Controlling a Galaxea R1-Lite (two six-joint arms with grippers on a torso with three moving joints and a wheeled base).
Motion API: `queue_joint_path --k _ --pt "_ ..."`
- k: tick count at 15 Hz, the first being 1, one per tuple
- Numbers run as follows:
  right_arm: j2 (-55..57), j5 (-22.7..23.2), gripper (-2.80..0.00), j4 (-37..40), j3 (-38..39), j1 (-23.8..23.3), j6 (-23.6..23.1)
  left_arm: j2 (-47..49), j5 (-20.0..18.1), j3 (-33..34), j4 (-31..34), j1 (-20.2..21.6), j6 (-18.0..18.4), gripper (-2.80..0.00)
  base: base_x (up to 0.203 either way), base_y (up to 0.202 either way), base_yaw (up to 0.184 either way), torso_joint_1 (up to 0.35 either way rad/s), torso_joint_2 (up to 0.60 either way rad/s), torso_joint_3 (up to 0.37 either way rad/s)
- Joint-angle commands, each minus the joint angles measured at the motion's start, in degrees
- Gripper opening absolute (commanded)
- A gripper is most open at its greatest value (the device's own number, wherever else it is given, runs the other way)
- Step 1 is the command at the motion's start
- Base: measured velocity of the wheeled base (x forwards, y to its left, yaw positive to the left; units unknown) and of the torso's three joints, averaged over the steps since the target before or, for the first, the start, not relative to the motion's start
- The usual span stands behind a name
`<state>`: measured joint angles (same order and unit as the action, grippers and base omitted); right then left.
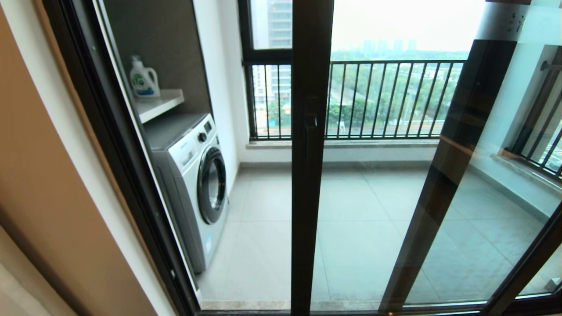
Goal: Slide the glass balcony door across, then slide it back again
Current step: Open the slid door
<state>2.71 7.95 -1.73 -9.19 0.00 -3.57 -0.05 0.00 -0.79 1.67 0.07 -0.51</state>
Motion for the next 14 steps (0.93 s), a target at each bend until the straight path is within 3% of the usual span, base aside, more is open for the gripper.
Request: queue_joint_path --k 1,5,9,11,14 --pt "10.8 4.81 -2.8 -0.2 -10.47 -0.01 0.22 0.14 0.0 0.0 0.0 0.01 -0.02 -2.8 0.0 0.0 0.0 0.0 0.0 0.0" --pt "29.18 9.01 -2.8 -4.26 -23.27 -0.06 0.12 0.14 0.0 0.0 0.0 0.01 -0.02 -2.8 0.0 0.0 0.0 0.0 0.0 0.0" --pt "42.44 13.32 -2.8 -11.44 -26.68 0.75 -1.6 0.14 0.0 0.0 0.0 0.01 -0.02 -2.8 0.0 0.0 0.0 0.0 0.0 0.0" --pt "47.33 14.5 -2.8 -14.96 -26.37 5.27 -0.91 0.14 0.0 0.0 0.0 0.01 -0.02 -2.8 0.0 0.0 0.0 0.0 0.0 0.0" --pt "50.44 13.92 -2.8 -20.01 -25.75 22.28 -0.5 0.14 0.0 0.0 0.0 0.01 -0.02 -2.8 0.0 0.0 0.0 0.0 0.0 0.0"
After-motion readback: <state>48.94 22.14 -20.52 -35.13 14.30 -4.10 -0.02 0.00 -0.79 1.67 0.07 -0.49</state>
